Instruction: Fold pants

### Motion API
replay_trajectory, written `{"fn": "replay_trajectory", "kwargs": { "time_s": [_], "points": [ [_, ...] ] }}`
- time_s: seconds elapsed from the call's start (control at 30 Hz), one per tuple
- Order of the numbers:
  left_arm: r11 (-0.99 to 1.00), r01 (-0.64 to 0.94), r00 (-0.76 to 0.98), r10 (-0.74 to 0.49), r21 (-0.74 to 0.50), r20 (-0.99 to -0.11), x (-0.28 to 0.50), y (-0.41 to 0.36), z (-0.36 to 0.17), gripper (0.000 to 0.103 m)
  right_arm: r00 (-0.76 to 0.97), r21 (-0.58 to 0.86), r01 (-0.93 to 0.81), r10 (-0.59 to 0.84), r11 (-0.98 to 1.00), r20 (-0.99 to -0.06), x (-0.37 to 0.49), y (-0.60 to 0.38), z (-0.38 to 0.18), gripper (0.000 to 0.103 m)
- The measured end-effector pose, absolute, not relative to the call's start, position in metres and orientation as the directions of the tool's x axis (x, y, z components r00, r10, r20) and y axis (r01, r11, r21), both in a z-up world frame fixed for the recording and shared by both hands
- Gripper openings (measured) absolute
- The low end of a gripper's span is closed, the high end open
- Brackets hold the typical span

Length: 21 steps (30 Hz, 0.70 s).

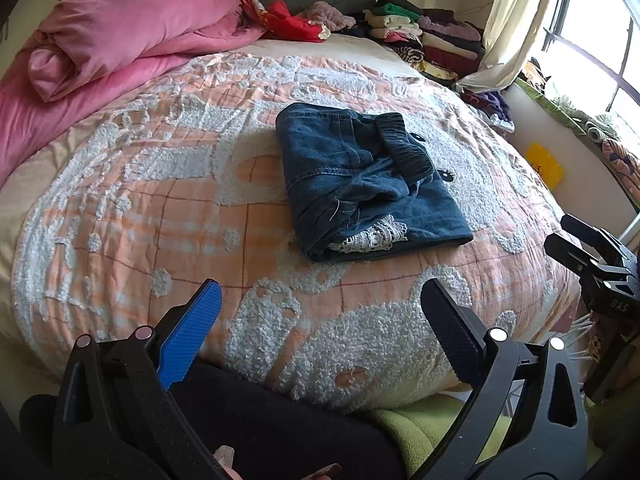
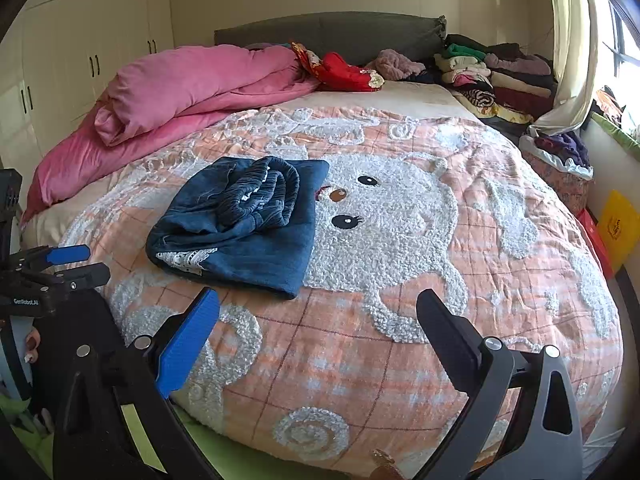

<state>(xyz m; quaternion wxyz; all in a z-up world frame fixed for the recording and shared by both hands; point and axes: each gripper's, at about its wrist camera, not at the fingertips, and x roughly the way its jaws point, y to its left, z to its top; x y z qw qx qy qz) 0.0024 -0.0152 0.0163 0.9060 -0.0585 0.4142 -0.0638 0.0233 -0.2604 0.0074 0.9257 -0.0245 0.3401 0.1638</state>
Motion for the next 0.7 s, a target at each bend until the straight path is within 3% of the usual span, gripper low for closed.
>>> {"fn": "replay_trajectory", "kwargs": {
  "time_s": [0.7],
  "points": [
    [0.986,0.057,0.648,-0.155,-0.156,-0.746,0.0001,-0.0175,0.0147,0.093,0.712,0.073,-0.322,0.293,0.944,-0.638,0.0245,-0.2597,0.0098,0.098]
  ]
}}
